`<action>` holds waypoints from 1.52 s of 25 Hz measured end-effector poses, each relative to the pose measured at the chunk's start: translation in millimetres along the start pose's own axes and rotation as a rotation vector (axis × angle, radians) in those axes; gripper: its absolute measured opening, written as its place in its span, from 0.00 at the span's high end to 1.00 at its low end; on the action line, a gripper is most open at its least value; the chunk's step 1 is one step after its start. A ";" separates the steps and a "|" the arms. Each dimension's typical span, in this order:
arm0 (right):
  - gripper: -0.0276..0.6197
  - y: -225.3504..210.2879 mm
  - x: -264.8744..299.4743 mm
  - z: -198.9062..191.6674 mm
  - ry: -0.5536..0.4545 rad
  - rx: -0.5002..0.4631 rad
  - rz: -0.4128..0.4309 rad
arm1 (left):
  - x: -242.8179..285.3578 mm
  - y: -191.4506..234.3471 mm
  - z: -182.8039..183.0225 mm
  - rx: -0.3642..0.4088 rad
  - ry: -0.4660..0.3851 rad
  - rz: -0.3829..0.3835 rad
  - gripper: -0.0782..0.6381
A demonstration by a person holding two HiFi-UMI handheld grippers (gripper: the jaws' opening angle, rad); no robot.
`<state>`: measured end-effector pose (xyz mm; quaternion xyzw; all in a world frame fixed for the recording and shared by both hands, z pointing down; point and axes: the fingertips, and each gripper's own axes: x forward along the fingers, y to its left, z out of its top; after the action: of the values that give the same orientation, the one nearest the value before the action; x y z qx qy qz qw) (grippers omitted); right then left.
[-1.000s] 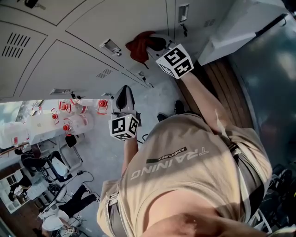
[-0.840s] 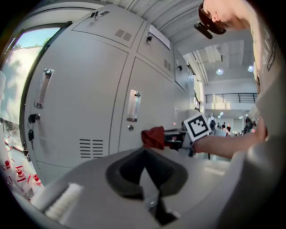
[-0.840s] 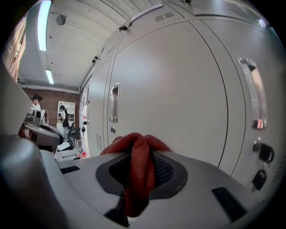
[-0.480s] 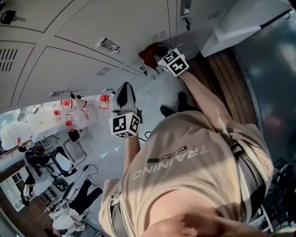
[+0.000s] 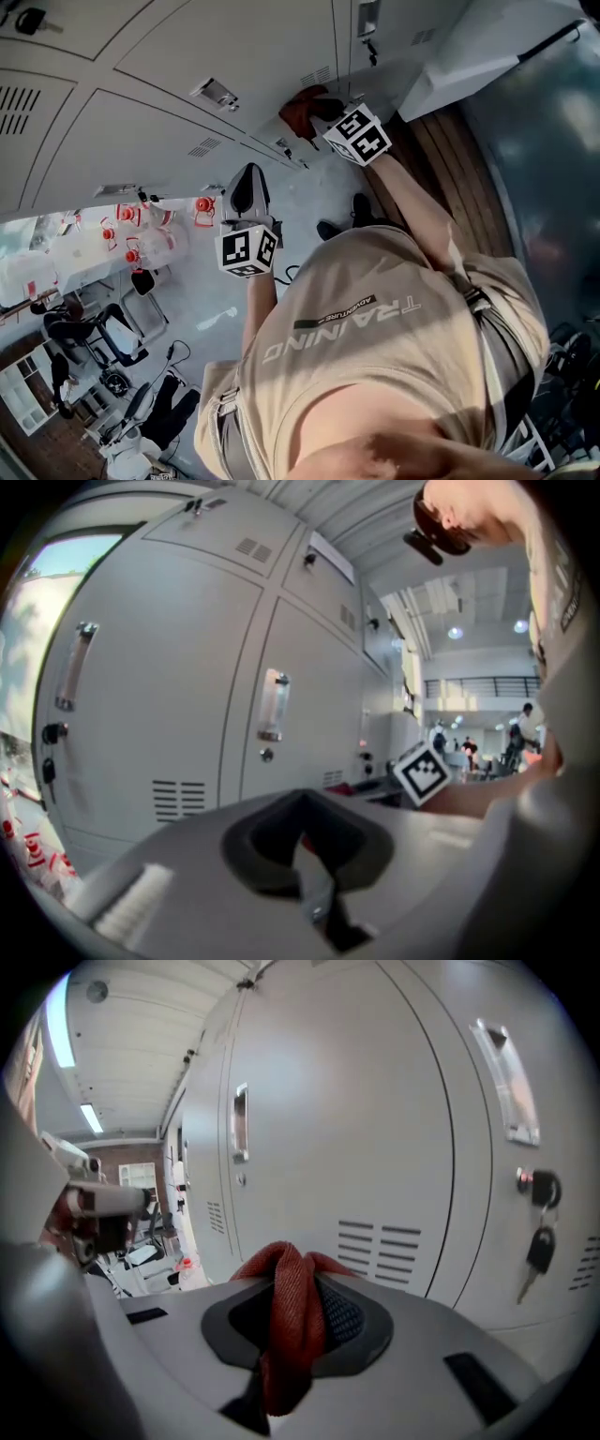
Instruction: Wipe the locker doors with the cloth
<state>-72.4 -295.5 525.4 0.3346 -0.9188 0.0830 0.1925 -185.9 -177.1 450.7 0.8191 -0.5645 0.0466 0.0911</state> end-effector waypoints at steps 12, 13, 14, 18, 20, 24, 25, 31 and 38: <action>0.86 3.1 -165.6 237.1 -0.437 -0.256 -0.029 | 20.4 -26.3 22.5 -0.017 -0.057 -0.086 0.88; 0.86 -0.1 -174.2 253.6 -0.460 -0.282 -0.055 | 22.3 -28.1 23.9 -0.017 -0.059 -0.090 0.88; 0.86 -4.1 -181.8 268.8 -0.483 -0.301 -0.079 | 24.0 -29.7 25.0 -0.015 -0.060 -0.093 0.88; 0.86 -22.3 -202.9 314.5 -0.557 -0.340 -0.142 | 29.8 -34.1 23.4 -0.009 -0.048 -0.105 0.88; 0.86 -32.4 -207.8 329.6 -0.587 -0.341 -0.155 | 31.8 -33.3 21.2 -0.010 -0.038 -0.102 0.88; 0.86 -58.7 -197.3 333.2 -0.575 -0.301 -0.173 | 34.7 -30.0 17.5 -0.020 -0.023 -0.089 0.88; 0.86 -62.5 -192.5 330.1 -0.573 -0.282 -0.160 | 36.3 -29.3 15.9 -0.022 -0.018 -0.088 0.88; 0.86 -68.8 -172.8 299.4 -0.556 -0.212 -0.107 | 48.8 -28.0 9.4 -0.017 0.008 -0.087 0.88; 0.86 -72.5 -133.1 219.7 -0.419 -0.131 -0.064 | 69.1 -38.8 2.8 -0.028 0.027 -0.114 0.88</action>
<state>2.5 -335.0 272.3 0.3603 -0.9310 -0.0544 0.0215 -125.0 -227.6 456.5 0.8478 -0.5162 0.0445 0.1130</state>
